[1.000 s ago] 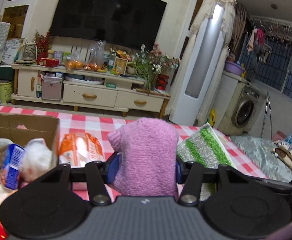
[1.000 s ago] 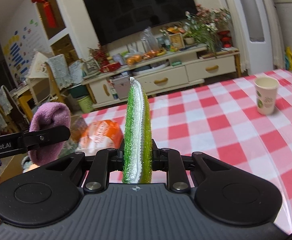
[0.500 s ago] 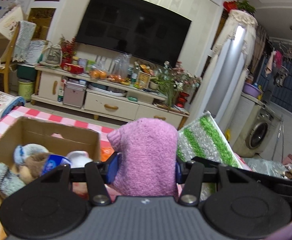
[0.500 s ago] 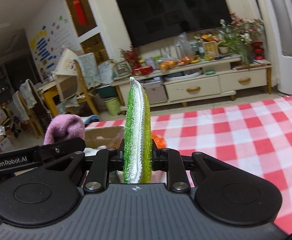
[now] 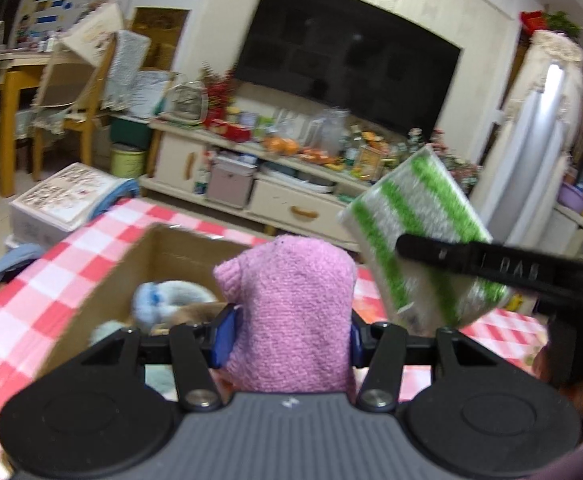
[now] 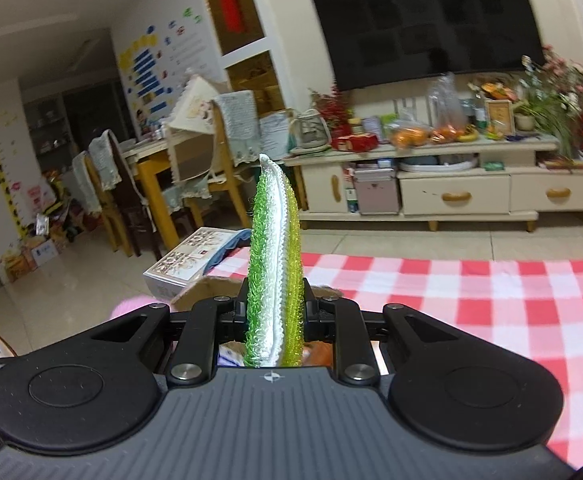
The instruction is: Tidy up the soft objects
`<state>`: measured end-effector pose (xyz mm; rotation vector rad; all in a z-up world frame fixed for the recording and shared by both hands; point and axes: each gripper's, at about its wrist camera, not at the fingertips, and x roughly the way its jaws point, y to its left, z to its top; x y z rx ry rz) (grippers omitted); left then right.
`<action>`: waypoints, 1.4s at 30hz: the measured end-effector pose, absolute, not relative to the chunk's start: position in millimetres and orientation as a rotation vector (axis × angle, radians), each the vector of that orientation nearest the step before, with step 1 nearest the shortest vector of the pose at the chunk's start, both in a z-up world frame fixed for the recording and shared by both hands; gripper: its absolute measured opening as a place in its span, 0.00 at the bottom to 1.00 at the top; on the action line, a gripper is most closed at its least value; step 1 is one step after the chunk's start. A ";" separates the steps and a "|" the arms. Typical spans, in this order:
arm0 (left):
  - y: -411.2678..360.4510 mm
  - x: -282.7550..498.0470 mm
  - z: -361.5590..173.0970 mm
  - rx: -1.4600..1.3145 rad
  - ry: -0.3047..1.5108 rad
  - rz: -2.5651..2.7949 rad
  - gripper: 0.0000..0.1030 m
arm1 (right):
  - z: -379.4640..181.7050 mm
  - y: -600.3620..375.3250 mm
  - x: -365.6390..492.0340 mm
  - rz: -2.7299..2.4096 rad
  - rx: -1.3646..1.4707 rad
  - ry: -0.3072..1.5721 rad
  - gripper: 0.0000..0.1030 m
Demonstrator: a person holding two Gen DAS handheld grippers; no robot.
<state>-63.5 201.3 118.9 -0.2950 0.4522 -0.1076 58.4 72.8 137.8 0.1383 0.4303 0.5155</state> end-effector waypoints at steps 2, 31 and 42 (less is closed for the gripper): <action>211.8 -62.3 115.2 -0.294 0.467 -0.066 0.51 | 137.7 85.5 67.0 0.529 0.100 0.426 0.24; 247.3 -58.8 96.8 -0.220 0.582 0.143 0.88 | 120.6 127.5 99.3 0.574 0.064 0.504 0.72; 237.0 -70.0 112.0 -0.195 0.491 0.140 0.99 | 137.1 89.7 31.6 0.342 0.115 0.393 0.97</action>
